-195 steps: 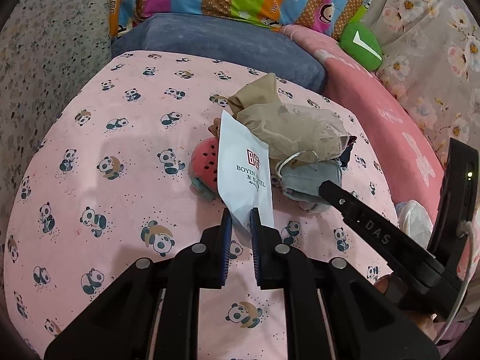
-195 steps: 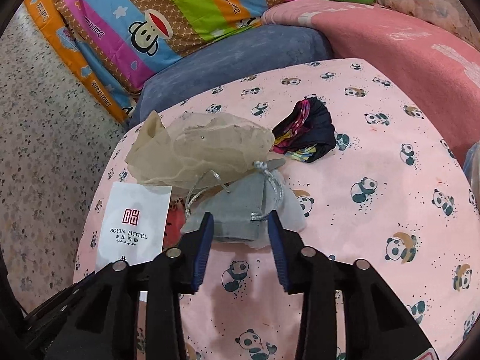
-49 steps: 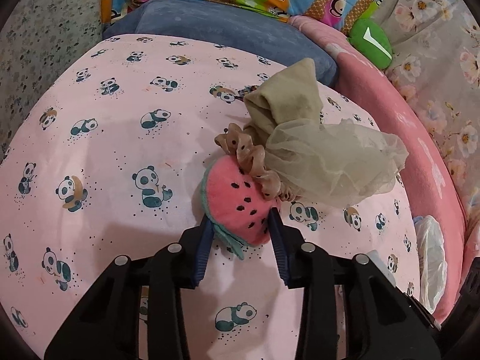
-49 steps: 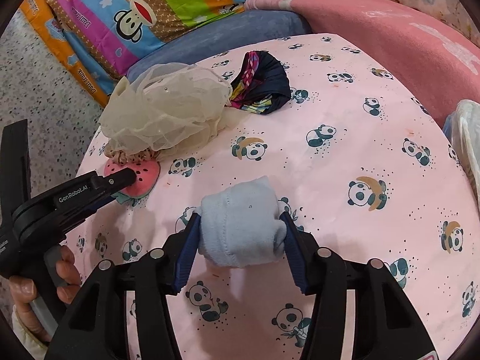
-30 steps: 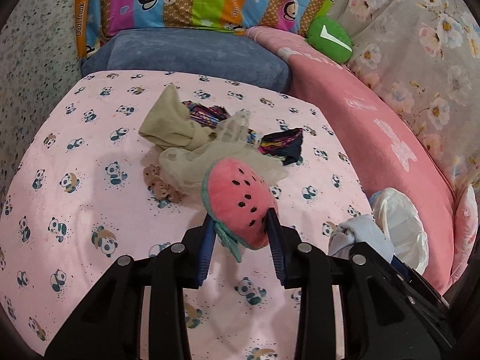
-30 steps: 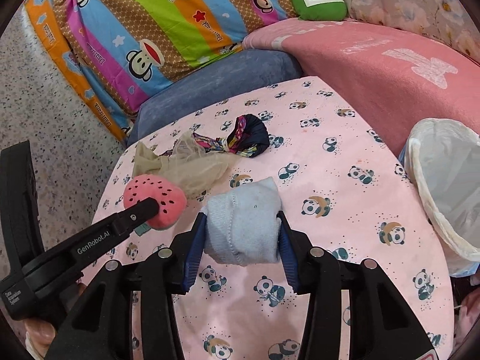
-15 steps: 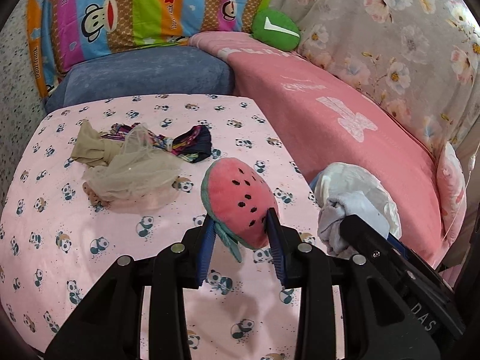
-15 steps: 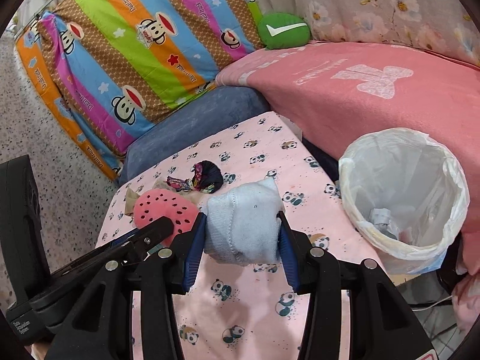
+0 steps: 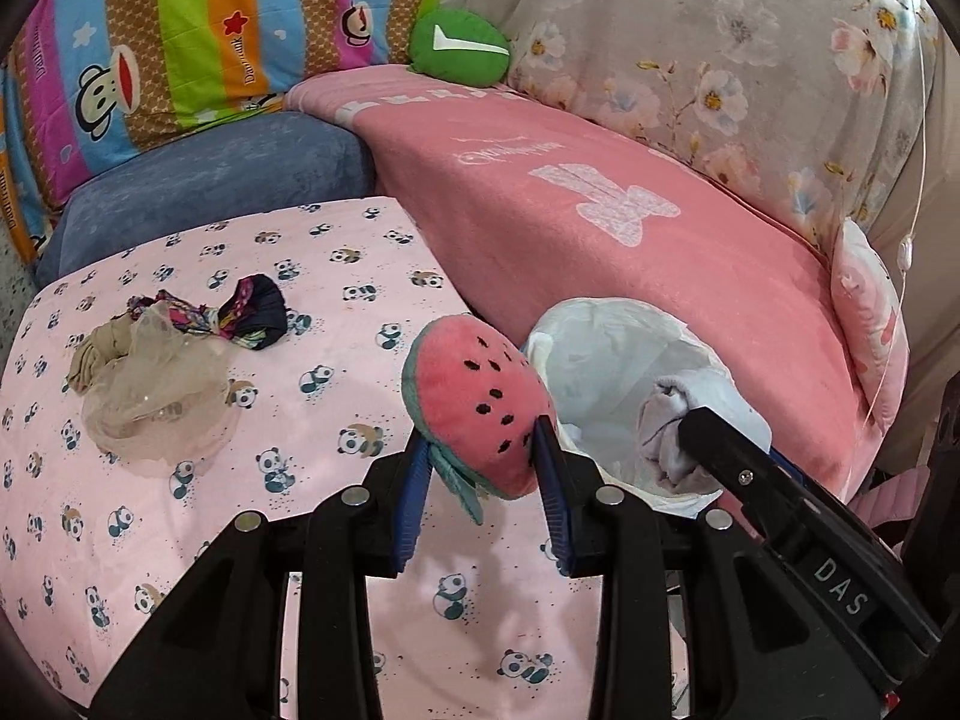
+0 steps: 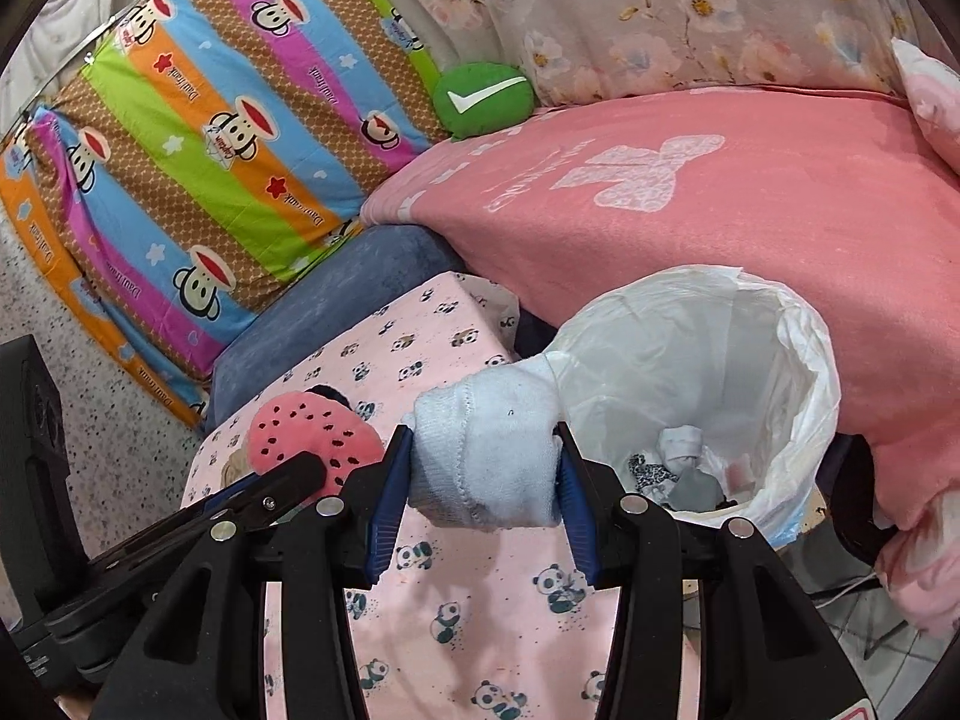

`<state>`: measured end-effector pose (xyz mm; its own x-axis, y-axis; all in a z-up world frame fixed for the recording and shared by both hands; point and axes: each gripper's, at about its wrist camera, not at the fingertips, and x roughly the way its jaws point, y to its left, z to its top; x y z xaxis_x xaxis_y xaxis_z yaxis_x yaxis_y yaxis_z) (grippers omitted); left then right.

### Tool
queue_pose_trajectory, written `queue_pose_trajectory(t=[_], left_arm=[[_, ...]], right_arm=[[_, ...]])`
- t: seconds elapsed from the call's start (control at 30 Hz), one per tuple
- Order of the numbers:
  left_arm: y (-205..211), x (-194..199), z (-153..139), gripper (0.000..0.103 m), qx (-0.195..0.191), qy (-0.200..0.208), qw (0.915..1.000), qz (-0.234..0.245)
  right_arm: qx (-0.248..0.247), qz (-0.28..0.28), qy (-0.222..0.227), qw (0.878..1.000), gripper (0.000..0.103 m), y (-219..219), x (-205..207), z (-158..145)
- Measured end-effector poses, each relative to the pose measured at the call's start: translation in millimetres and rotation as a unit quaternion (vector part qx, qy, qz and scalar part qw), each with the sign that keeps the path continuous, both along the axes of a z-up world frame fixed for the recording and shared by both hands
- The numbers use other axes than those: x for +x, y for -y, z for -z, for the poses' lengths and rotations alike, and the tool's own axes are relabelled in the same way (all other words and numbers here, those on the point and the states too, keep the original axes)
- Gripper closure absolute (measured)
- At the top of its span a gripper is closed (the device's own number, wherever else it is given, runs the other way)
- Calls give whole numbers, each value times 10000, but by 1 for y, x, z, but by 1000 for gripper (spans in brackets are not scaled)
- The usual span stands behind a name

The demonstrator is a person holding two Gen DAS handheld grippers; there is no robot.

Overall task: Collect trash
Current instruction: 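Carry the watermelon plush and light blue sock over the bin, then open both grippers to drop the plush and sock into the bin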

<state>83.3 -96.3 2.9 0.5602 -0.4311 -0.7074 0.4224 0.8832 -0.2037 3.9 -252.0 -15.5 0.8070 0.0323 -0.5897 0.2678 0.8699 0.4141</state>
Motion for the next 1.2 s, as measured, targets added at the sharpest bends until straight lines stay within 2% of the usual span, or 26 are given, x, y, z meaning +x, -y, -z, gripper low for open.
queue_pose_trajectory(t=[0.4,0.73,0.77,0.8,0.87,0.9,1.03,1.2], left_arm=[[68,5,9,69,17,-132,9982,588],[112,20,18,66,-81,-257,9952,944],[115,22,19,63,-104,-258,9951,949],[116,24,20,46,-114,-274,9952,932],[114,29,20,29,-106,-244,9971,715],[112,31,20,29,-117,-219,9977,636],[101,40,26,29,-79,-337,9984,455],[86,42,27,29,-42,-321,9990,307]], right_arm=[[193,722,-61,9972,59,71,-11,17],[187,977,-138,9949,58,103,-4,27],[179,991,-143,9948,57,105,-2,28],[155,1015,-143,9946,55,107,1,28],[76,1119,-149,9936,54,110,6,28],[54,1138,-168,9933,54,111,9,28],[26,1162,-134,9931,41,110,14,27],[24,1054,-183,9943,41,99,16,27]])
